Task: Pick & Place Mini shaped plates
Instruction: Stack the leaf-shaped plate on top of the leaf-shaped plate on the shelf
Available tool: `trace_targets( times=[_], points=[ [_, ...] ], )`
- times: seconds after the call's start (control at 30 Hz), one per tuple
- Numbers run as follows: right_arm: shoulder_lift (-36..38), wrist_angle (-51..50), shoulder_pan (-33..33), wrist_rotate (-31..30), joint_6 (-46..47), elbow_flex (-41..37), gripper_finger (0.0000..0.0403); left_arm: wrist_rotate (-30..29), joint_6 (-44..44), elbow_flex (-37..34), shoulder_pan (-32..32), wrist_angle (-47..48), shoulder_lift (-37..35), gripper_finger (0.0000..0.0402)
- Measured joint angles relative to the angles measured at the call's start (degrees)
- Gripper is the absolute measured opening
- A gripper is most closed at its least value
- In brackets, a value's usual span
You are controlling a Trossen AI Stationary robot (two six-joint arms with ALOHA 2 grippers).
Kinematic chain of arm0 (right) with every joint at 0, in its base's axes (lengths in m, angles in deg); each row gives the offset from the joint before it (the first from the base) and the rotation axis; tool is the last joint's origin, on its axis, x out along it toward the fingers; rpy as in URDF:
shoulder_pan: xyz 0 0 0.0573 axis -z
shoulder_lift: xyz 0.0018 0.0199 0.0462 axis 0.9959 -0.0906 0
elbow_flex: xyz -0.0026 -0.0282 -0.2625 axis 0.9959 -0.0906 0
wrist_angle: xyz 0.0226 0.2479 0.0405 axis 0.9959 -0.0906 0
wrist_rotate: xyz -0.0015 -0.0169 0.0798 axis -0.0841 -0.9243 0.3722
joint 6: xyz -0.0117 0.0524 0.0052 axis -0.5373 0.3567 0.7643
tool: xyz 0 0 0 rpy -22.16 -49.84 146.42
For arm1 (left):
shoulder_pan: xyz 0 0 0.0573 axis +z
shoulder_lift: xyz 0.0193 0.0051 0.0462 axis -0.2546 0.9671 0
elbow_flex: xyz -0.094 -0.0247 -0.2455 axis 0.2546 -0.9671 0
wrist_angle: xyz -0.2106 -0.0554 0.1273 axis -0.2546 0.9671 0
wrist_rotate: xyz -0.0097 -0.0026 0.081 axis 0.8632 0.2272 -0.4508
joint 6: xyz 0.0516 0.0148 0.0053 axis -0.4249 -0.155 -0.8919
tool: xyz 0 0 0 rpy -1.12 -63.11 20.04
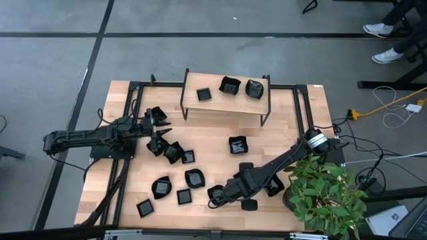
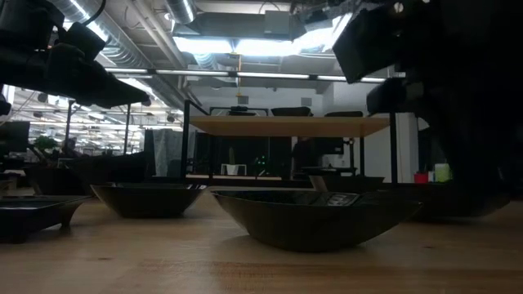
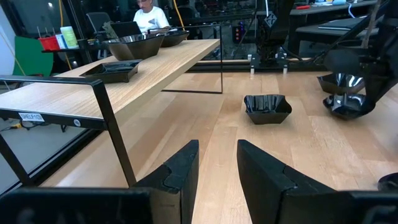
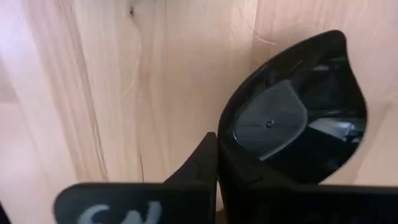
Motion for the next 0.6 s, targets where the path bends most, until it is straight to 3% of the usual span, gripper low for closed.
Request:
trace_targets(
  times=[0.6],
  points=[
    [0.0,-10.4,3.1,-1.5,-7.2,12.7,0.0001,0.0,0.0,0.0,0.0,0.0,0.0,0.0104]
  ],
)
